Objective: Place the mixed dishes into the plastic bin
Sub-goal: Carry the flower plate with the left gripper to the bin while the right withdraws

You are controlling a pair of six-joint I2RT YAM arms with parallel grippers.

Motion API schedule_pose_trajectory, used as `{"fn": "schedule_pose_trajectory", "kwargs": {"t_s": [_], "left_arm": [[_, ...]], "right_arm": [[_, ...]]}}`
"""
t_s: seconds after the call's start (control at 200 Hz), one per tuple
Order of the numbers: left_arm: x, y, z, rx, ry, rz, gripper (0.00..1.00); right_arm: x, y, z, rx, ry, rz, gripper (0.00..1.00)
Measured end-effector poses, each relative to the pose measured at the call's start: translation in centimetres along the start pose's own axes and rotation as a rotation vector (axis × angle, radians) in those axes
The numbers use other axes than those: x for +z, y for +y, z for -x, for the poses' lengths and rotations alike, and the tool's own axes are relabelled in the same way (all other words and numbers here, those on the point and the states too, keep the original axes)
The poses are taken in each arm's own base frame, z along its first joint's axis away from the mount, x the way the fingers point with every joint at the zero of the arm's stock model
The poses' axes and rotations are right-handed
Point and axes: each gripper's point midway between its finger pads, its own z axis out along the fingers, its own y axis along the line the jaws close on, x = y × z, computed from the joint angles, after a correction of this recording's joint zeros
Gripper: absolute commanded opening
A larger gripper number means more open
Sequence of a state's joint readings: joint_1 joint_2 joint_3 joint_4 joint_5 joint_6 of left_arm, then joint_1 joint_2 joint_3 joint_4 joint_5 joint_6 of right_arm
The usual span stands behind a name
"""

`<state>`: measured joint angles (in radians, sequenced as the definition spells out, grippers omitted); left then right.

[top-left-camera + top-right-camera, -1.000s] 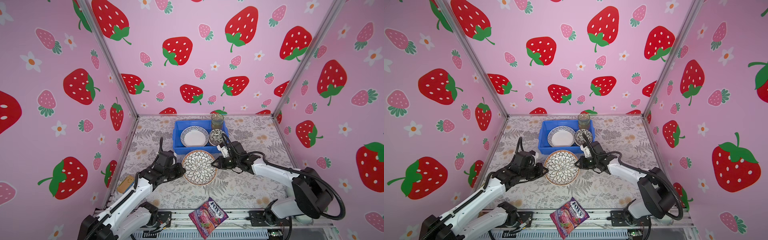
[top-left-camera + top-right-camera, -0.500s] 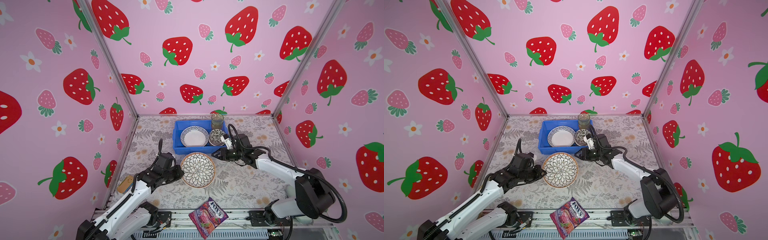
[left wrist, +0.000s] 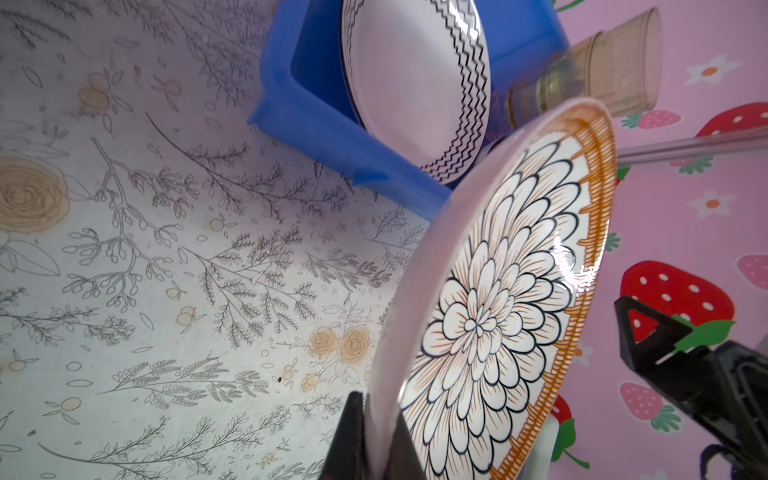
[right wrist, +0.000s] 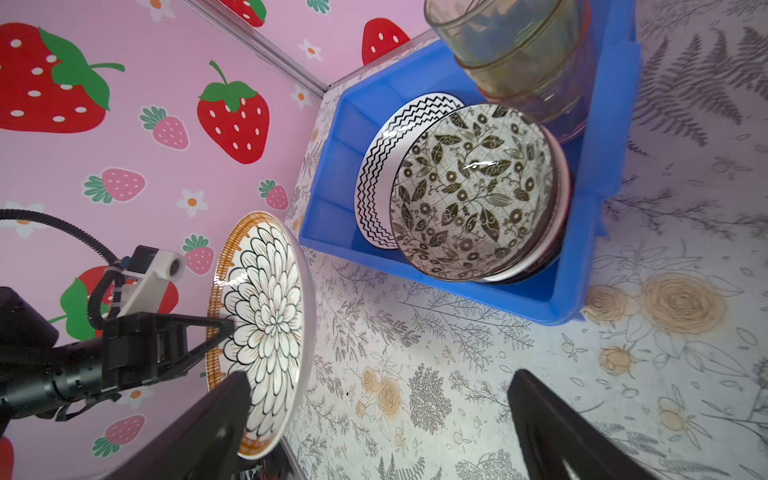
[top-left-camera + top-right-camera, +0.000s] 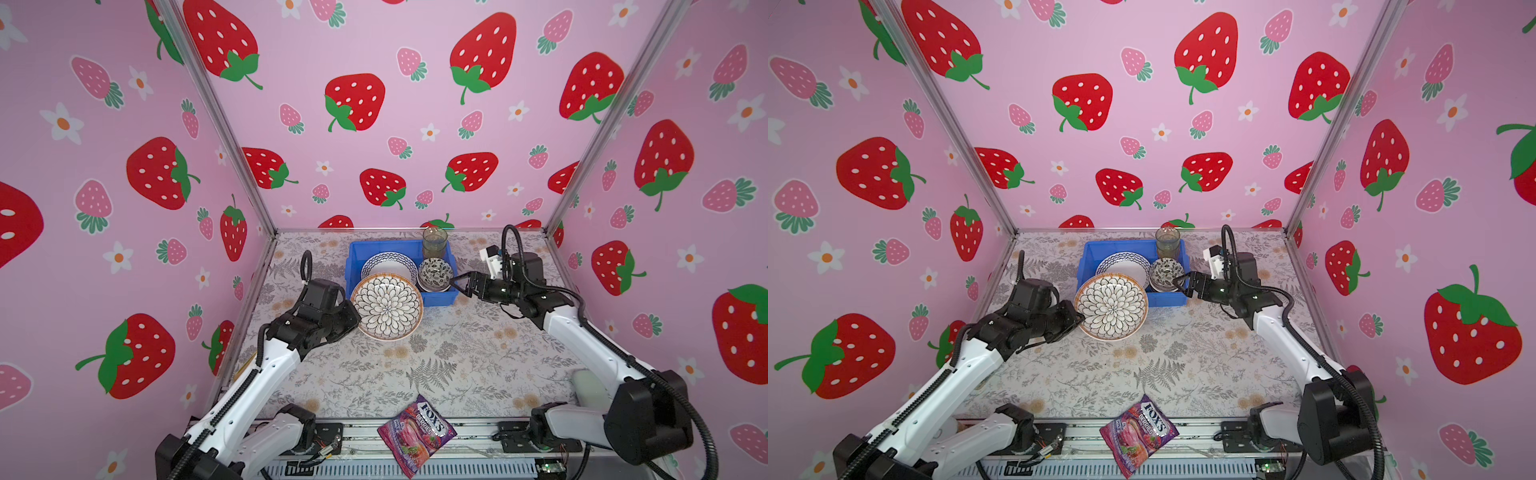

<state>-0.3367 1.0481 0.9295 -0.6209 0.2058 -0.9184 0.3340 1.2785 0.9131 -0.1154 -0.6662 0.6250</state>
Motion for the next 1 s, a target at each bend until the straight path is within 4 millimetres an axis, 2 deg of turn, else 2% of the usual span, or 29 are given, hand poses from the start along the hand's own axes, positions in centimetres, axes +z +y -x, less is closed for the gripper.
{"fn": "schedule_pose_trajectory", "kwargs": {"t_s": [0.165,0.35,0.485,0.765,1.0], "left_arm": [[0.8,-1.2,3.8,-0.057,-0.028,0.008,0.00],[3.3,-2.5,7.1,-0.077,-0.028,0.035,0.00],[5.3,-3.1,9.0,-0.078,-0.039,0.048,0.00],[9.0,-3.1,11.9,-0.094,-0.057,0.082,0.00],[12.2,-2.5,12.9,-0.100,-0.047,0.105,0.00]], "right_arm": [[-1.3,-1.6,-1.0,0.026,-0.010,-0.019,0.99],[-3.3,-3.7,-2.0,0.063,-0.042,-0.055,0.99],[-4.7,-4.5,-2.2,0.075,-0.073,-0.074,0.99],[-6.3,-5.4,-3.1,0.088,-0.092,-0.103,0.99],[-6.7,-5.9,-3.9,0.093,-0.088,-0.120,0.99]]}}
